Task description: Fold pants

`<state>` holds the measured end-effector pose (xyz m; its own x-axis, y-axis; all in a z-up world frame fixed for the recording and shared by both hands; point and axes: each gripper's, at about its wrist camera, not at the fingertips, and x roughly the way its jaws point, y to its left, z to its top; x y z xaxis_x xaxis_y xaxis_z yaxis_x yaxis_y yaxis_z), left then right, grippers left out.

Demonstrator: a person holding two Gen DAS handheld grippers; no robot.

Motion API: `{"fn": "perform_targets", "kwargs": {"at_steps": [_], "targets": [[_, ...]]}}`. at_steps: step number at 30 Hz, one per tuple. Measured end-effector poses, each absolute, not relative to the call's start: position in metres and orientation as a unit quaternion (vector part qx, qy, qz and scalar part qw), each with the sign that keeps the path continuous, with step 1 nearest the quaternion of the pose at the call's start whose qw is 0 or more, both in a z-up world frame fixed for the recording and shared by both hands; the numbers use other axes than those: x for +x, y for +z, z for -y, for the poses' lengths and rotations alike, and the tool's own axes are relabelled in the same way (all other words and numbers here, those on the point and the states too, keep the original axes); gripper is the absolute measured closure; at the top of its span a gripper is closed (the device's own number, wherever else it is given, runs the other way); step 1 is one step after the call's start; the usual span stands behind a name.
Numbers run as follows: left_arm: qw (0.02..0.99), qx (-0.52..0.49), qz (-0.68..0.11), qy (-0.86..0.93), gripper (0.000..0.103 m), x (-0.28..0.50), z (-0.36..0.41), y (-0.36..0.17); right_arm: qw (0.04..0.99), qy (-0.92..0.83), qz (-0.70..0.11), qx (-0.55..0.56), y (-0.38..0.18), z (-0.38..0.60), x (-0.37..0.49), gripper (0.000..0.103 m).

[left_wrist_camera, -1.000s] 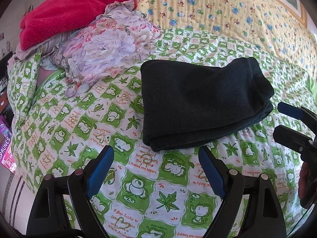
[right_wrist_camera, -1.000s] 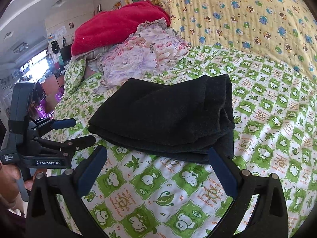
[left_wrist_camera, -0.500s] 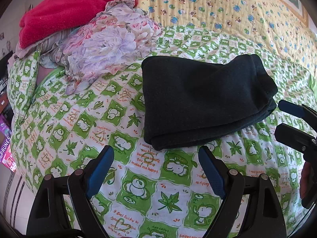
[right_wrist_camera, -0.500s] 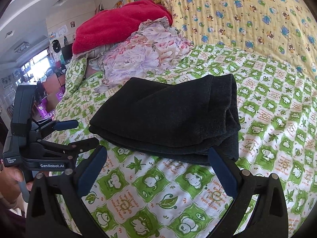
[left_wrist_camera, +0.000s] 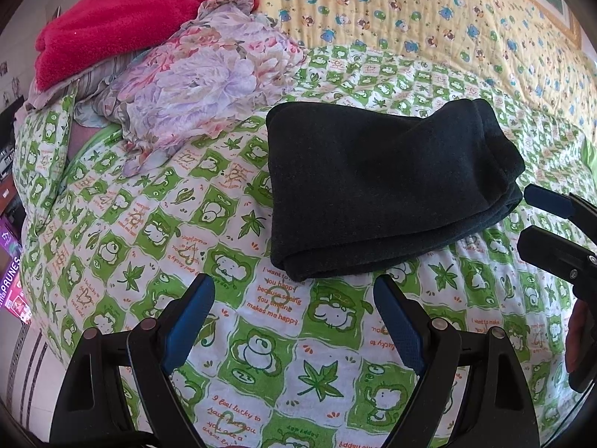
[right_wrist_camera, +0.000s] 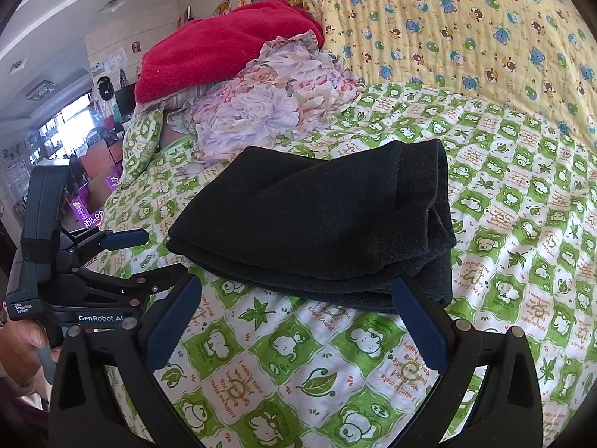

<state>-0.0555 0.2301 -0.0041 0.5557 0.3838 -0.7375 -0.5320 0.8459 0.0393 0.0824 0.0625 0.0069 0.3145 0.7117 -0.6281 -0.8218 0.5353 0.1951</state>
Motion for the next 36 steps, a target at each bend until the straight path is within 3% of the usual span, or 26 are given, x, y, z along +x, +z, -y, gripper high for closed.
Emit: {"fn": "perform_targets", "kwargs": {"at_steps": [36], "targets": [[0.886,-0.084,-0.373,0.261,0.016,-0.054,-0.229,0.006,0.814,0.473,-0.330,-0.068,0.016,-0.065,0.082,0.001]]}}
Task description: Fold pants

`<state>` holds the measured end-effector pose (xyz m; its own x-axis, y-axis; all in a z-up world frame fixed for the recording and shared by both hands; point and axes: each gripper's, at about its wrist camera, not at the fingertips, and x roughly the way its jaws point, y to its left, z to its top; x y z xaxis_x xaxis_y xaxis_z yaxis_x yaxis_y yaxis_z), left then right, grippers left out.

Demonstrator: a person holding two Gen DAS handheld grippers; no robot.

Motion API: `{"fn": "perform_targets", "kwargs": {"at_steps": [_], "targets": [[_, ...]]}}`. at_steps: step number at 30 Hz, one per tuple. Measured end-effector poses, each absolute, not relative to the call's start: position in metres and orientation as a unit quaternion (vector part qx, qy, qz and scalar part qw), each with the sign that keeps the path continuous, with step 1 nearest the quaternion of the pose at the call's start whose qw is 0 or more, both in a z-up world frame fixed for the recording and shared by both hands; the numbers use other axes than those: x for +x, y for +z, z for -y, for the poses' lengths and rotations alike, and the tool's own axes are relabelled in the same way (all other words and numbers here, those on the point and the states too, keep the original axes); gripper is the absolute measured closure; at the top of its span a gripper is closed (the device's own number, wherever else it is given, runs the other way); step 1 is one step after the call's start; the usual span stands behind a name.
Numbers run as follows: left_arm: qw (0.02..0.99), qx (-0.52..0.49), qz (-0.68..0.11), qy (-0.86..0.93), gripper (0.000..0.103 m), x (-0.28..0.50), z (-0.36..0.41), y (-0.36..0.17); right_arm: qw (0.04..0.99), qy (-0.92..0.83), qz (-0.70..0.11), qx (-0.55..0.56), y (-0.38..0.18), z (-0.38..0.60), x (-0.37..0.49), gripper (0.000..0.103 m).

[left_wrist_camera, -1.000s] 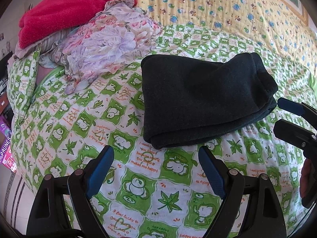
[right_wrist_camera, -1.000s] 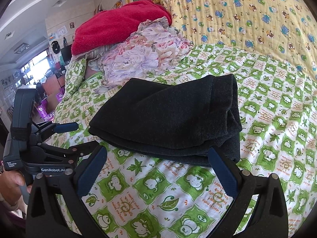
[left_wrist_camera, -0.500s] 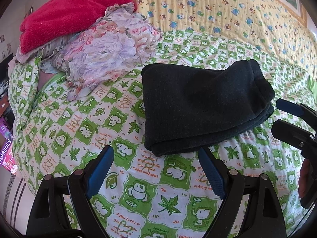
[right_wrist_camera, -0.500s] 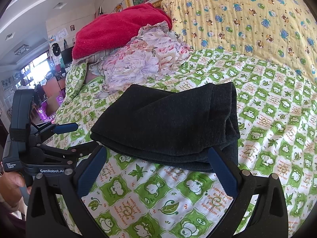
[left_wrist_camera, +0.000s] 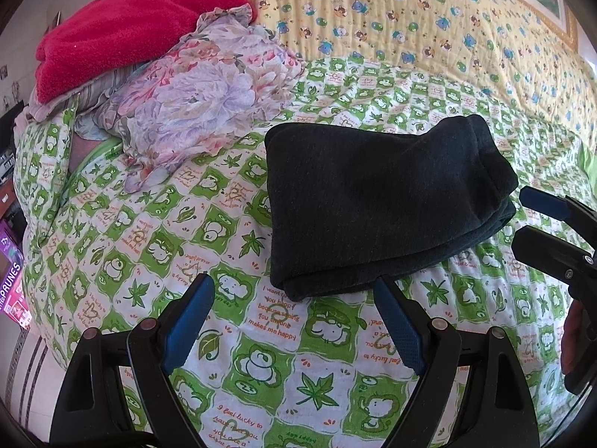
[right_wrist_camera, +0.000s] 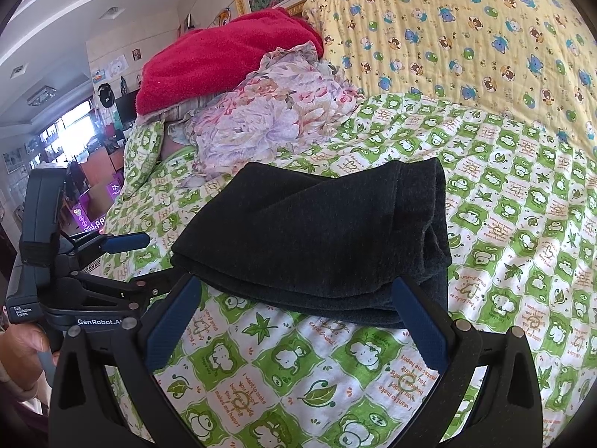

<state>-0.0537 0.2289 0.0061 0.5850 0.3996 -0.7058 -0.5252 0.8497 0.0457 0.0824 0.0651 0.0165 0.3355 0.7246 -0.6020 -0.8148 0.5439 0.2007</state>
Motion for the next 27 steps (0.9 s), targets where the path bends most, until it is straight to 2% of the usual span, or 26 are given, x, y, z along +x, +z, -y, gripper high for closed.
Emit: {"fn": "perform_targets", "kwargs": {"at_steps": [27], "targets": [[0.896,-0.091,-0.353,0.255,0.016,-0.036,-0.240,0.022,0.826,0.443,-0.346,-0.048,0.017,-0.061,0.103,0.001]]}}
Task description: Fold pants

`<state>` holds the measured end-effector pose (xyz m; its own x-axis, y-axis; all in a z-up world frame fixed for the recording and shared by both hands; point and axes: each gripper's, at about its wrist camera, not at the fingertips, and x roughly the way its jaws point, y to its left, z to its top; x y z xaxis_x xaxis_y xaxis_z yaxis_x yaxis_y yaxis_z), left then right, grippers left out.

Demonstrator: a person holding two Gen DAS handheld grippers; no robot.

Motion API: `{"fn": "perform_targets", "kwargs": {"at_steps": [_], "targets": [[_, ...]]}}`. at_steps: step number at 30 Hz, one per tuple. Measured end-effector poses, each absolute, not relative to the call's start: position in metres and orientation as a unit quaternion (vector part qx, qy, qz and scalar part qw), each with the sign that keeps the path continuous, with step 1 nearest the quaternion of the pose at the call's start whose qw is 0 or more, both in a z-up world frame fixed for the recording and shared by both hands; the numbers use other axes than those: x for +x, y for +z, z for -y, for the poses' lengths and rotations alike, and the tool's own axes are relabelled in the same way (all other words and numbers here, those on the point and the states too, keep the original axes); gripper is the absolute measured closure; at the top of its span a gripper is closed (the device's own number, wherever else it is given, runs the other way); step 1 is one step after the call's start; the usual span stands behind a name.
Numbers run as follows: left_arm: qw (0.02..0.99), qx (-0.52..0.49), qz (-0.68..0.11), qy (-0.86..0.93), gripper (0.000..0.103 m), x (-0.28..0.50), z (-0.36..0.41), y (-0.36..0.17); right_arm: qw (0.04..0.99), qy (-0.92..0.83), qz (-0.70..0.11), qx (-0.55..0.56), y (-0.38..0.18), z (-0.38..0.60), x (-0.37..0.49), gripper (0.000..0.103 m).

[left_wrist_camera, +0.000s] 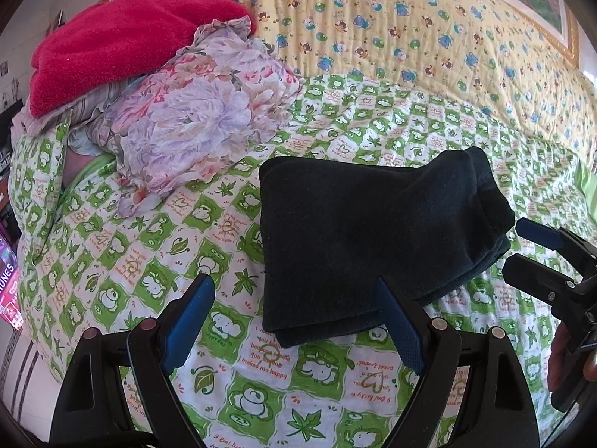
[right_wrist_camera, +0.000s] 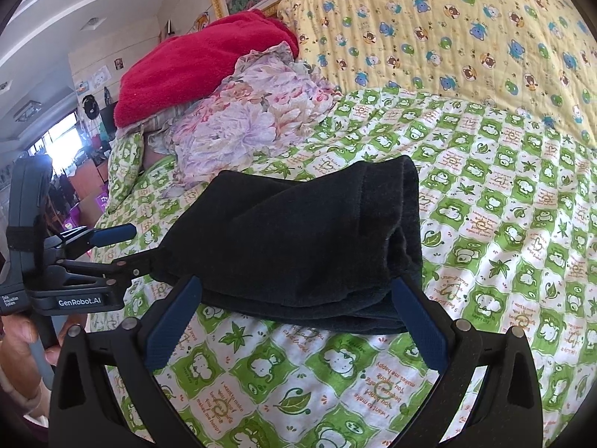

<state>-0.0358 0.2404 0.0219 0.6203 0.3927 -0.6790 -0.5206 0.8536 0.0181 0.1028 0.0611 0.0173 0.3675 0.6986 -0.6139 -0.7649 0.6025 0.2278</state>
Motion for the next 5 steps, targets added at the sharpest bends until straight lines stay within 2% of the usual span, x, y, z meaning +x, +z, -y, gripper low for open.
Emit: {"fn": "perform_targets", "kwargs": {"at_steps": [5], "targets": [[0.895,-0.086,-0.357,0.254,0.016,-0.0310,-0.2396,0.0214,0.826,0.445,-0.343,-0.049,0.0184,-0.0619,0.1023,0.001]]}}
